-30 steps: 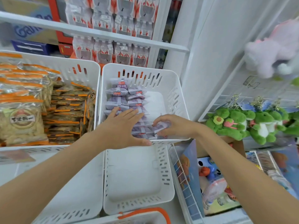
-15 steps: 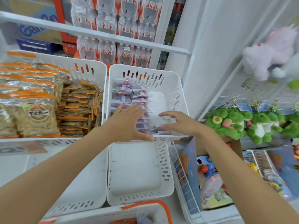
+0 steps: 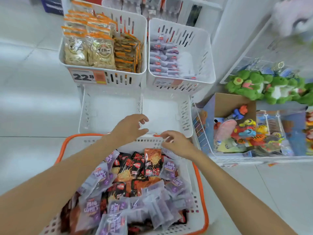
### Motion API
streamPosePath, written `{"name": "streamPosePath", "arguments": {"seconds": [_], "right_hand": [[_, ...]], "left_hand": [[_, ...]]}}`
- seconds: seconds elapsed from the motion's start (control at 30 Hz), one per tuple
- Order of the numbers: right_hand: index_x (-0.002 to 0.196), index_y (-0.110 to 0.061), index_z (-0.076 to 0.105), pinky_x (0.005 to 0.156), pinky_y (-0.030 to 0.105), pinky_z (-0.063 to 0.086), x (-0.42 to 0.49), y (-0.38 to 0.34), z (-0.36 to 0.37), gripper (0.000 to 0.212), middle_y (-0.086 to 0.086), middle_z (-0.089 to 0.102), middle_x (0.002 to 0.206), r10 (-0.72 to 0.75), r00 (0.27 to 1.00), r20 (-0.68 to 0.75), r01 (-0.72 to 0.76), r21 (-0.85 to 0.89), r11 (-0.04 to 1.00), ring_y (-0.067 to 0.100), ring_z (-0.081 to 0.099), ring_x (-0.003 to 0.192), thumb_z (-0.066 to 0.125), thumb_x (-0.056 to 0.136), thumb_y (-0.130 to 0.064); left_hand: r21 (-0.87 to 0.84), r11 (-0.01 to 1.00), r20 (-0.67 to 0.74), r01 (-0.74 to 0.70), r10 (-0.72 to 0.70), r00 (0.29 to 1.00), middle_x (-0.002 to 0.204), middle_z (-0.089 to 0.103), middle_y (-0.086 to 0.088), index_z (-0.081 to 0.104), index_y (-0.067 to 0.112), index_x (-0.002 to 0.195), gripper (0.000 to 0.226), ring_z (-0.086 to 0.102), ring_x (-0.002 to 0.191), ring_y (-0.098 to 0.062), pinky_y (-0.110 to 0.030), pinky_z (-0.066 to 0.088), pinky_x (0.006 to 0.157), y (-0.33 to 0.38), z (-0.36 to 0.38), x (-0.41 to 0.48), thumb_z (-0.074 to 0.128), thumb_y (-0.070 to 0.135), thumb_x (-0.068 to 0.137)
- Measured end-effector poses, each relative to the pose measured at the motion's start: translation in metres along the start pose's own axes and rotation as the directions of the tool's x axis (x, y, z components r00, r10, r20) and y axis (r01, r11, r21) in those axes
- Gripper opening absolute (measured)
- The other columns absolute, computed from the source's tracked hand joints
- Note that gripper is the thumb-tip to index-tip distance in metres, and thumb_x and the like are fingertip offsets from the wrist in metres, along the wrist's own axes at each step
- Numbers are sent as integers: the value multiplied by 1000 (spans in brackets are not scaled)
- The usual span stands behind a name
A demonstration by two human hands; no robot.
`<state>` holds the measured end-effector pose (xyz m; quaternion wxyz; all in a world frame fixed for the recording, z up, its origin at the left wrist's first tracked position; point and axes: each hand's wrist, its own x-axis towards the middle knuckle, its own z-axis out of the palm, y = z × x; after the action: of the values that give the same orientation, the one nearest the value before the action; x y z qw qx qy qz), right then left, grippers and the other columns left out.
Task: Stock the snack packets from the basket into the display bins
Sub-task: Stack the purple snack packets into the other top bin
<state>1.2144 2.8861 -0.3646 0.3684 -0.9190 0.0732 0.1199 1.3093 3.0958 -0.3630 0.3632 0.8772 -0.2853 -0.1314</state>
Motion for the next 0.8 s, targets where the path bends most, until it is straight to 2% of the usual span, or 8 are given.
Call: {"name": "streamPosePath", "arguments": {"seconds": [0.1,0.2,0.33,0.4,0.53,0.6,0.67,0.8], "right_hand": [[116,-7,62,90,35,45,-11,40,43,25,8,60,115,175,980,98,-160,-144,976,28,56,106,62,93,-18],[106,-14,62,87,45,51,-12,79,72,16,-3,55,94,293,946,137,-272,-154,950,25,54,91,53,94,-9],[135,-14,54,93,29,43,-13,78,96,45,-1,54,117,270,961,62,-268,-42,963,18,54,113,65,92,-20],[138,-22,51,100,27,38,-21,63,99,56,-6,50,135,237,952,192,-250,49,967,14,47,127,72,88,-32],[147,-19,43,109,33,37,-49,47,110,76,-5,43,147,252,804,539,-97,-299,949,18,41,135,77,82,-37],[132,-17,56,104,34,40,-61,54,116,57,0,49,135,215,833,510,11,-404,915,20,46,125,78,82,-31],[108,-21,61,98,33,43,-68,60,113,33,1,47,121,162,884,439,-27,-297,954,21,49,114,79,81,-24],[95,-19,57,97,36,41,-63,60,90,25,5,45,120,102,962,254,-26,-284,958,23,46,112,78,82,-23]], "left_hand": [[-85,989,21,124,-122,992,100,59,14,58,35,106,27,60,77,-6,-21,46,72,-37,10,-50,73,23,86],[-163,963,14,215,-216,976,104,63,9,63,26,111,27,63,84,-10,-16,49,77,-66,18,-86,71,17,87],[-209,934,21,289,-291,957,107,65,-1,64,18,113,25,65,92,-19,-25,52,84,-87,27,-108,70,16,88],[-264,915,53,306,-303,952,106,66,-3,64,18,114,27,67,91,-23,-37,56,85,-87,32,-113,71,17,88],[-243,918,100,313,-297,949,104,64,5,62,23,116,28,65,91,-16,-24,51,83,-90,49,-130,70,19,89],[-240,914,131,327,-303,944,105,61,7,60,26,116,28,62,93,-10,-12,44,75,-92,56,-137,69,20,90],[-260,904,150,341,-311,939,109,61,5,60,24,118,27,59,95,-7,-9,42,71,-90,59,-138,67,20,91],[-352,865,155,358,-323,934,107,64,2,62,23,113,23,61,93,-8,-12,45,71,-74,63,-129,66,16,92]]}}
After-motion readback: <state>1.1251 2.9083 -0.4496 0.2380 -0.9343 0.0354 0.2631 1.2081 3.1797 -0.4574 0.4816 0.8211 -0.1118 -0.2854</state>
